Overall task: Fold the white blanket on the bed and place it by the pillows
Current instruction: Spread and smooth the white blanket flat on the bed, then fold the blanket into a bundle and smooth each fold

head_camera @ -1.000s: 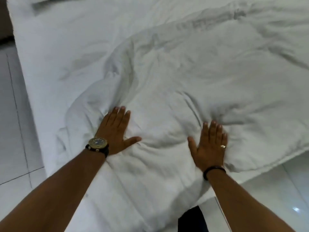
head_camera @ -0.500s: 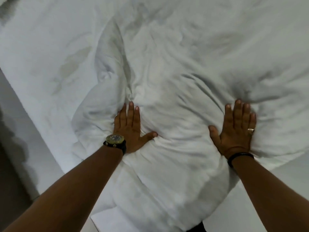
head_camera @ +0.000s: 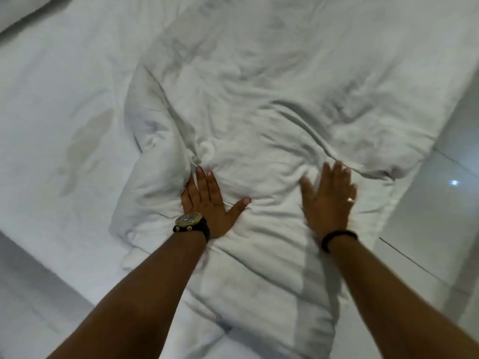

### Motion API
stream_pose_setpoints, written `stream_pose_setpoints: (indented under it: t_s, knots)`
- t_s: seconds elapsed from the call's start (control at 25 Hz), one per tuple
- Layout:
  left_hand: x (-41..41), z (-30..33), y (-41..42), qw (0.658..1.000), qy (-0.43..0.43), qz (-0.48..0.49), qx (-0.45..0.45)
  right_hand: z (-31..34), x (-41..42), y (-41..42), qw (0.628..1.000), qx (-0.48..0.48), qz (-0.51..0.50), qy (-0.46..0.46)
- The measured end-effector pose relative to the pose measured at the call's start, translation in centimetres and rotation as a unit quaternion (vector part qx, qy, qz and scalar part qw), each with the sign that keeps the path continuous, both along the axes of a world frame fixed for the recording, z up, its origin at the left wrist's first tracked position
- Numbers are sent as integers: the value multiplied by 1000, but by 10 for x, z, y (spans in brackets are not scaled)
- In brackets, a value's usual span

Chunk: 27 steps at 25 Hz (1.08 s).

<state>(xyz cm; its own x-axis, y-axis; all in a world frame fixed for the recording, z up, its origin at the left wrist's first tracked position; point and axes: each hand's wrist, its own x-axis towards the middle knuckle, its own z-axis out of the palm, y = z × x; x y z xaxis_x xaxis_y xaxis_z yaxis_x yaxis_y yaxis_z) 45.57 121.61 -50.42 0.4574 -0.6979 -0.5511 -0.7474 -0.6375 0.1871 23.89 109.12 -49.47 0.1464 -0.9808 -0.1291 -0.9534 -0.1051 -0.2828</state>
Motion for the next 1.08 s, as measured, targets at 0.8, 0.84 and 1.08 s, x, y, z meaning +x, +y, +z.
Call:
stream_pose_setpoints:
  t_s: [0.8, 0.84, 1.08]
  knots:
    - [85, 99, 137, 952, 237, -26, -194, 103, -11, 264, 988, 51, -56, 132]
    - [101, 119, 127, 954, 195, -109, -201, 112, -15, 269, 988, 58, -57, 129]
    - [179, 215, 103, 919, -61, -338, -195, 208, -17, 274, 994, 0, -77, 79]
